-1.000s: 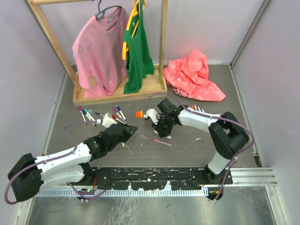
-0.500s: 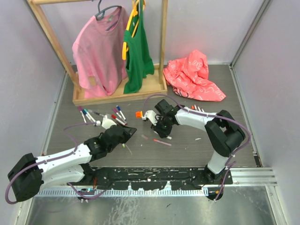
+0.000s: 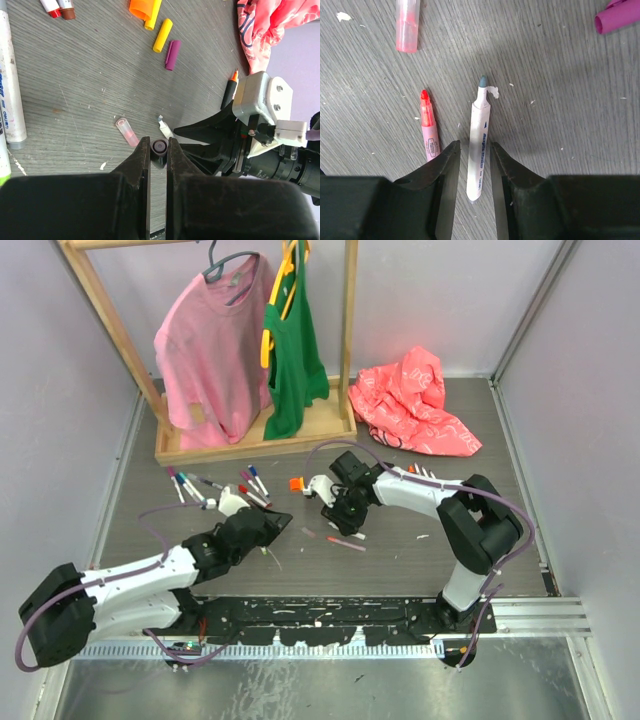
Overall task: Open the pen caps
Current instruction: Place the pen at the center of the board, then place the pen cap at the center of the board.
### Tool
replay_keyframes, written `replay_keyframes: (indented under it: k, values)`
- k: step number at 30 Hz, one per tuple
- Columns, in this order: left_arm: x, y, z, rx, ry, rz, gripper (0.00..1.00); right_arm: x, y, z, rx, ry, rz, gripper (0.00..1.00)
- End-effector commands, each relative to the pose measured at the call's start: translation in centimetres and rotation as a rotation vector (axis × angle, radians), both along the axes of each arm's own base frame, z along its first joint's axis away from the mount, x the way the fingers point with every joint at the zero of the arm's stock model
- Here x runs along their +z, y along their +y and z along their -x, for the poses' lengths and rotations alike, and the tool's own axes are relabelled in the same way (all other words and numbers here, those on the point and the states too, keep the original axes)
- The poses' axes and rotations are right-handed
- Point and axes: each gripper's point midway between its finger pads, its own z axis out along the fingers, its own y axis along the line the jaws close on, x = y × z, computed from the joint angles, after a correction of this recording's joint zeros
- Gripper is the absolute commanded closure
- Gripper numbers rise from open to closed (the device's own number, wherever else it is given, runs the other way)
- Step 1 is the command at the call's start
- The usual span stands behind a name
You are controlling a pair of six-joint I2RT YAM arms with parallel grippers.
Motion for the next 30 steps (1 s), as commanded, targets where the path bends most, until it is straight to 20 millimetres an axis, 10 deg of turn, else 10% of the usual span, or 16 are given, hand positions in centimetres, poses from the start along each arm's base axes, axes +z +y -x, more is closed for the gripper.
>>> replay_keyframes:
  k: [1,30]
  values:
    - [0.9,-0.7,-0.5,0.009,-0.018,0.043,1.00,2.6,1.3,-1.4,0.007,-0.071,-0.052,0.63]
    - [-2.6,-4.3,-3.1,0.059,0.127,-0.049,1.00,10.6,-2.4,-5.9,-0.166,-0.240,-0.234,0.58]
